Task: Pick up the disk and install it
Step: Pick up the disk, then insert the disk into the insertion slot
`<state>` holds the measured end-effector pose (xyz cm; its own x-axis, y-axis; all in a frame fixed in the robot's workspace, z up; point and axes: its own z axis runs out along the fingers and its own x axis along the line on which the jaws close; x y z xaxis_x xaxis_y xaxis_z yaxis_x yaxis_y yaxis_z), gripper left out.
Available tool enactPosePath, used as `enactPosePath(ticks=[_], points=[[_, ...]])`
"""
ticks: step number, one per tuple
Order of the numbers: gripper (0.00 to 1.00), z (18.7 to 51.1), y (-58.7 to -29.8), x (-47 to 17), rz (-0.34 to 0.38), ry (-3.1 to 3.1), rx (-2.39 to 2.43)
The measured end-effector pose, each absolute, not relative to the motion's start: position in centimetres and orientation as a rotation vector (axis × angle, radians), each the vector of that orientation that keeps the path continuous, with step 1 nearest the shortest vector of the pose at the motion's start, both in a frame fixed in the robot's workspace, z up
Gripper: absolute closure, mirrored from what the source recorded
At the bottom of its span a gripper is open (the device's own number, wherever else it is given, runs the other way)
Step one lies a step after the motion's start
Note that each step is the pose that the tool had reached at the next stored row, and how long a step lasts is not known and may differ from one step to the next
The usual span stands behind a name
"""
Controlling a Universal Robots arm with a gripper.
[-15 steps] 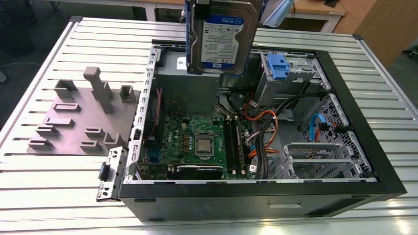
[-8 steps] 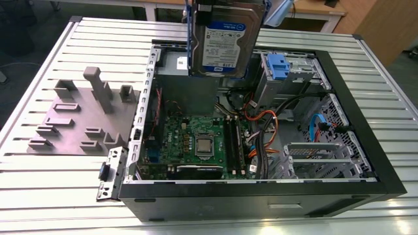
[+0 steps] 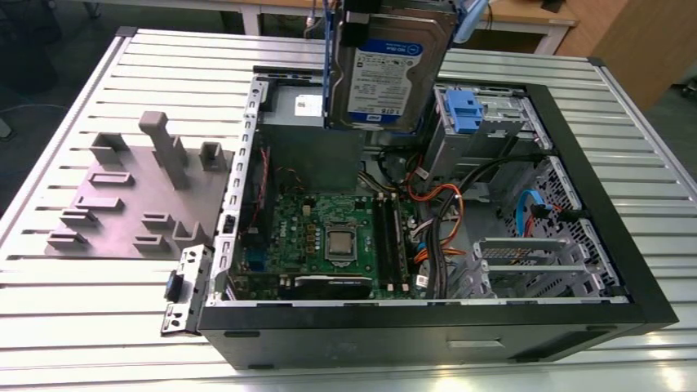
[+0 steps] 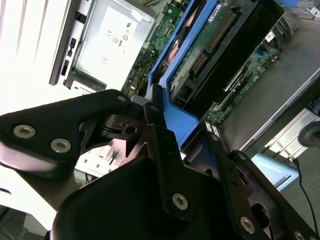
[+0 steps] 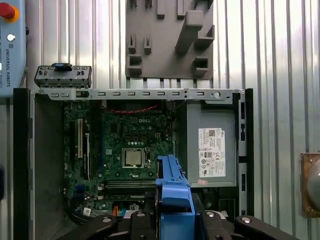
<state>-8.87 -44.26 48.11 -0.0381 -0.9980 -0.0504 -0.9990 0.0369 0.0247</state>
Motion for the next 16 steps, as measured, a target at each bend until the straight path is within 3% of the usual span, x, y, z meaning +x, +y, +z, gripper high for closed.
enactPosePath(ticks=[16], points=[[0.64, 47.78, -44.27, -8.52, 0.077, 2.251, -2.168]])
